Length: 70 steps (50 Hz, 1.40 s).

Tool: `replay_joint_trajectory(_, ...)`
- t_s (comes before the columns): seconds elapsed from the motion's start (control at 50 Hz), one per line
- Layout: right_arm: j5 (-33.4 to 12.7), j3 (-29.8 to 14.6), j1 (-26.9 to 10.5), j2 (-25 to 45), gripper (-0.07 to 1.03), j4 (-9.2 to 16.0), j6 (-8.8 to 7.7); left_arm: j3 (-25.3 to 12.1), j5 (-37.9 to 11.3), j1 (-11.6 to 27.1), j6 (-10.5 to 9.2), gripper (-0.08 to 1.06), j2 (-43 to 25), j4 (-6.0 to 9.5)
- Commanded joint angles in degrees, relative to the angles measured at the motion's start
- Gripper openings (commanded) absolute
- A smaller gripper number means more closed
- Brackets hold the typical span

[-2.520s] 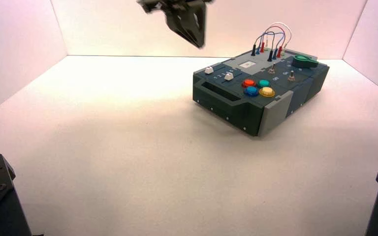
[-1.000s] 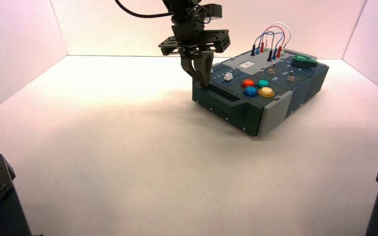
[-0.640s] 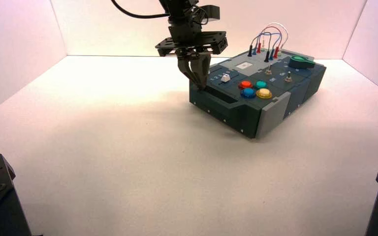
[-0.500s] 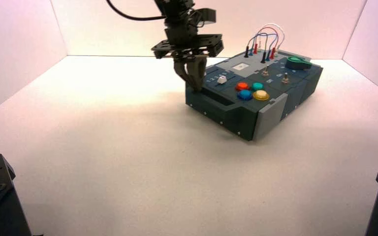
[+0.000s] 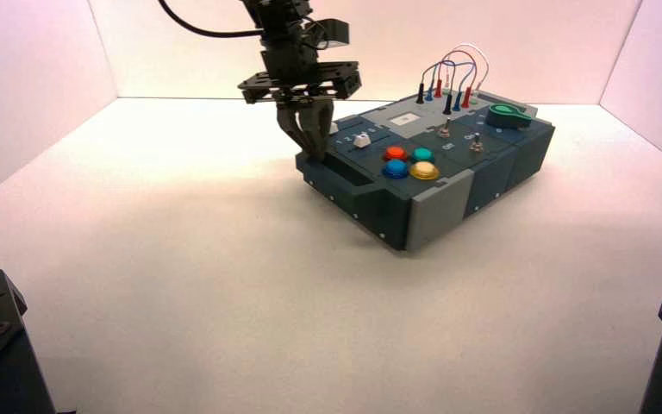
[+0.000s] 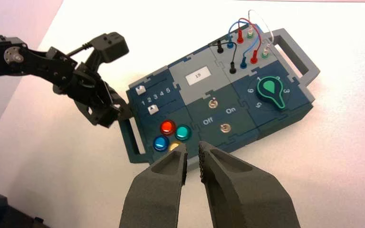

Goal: Turn the knob to position 2.

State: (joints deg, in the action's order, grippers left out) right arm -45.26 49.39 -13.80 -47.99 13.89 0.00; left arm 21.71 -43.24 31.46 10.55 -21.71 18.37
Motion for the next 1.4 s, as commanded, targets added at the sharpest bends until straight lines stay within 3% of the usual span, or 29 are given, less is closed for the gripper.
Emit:
replay_joint_trajectory(0.02,-0.09,-1.85,0.18,0.18,0.16,0.26,0.0,1.05,-0.18,-5.89,-0.18,-0.03,-0.7,-3.16)
replay_joint_trajectory(0.4,-1.49,-1.76,0.09,2.29,0.16,0.35,-0.09,-3.52,-1.76,-9.49,-0.62,-0.03,-4.57,-8.53)
replay_joint_trajectory(0.76,-2.72,-1.76,0.09,3.25,0.16,0.53,0.0,-14.06,-5.45,-10.72,-0.53,-0.03,-12.48,-12.48)
replay_joint_trajectory(1.12,-2.81,-2.29,0.09,3.52,0.16,0.53,0.35,-21.01,-8.88,-11.87,0.44,-0.03,-18.11,-12.74)
replay_joint_trajectory(1.4,-2.02,-3.16,0.09,7.03,0.16,0.44,0.35,-18.02,-8.79,-11.78,0.53,-0.03,-16.96,-12.48)
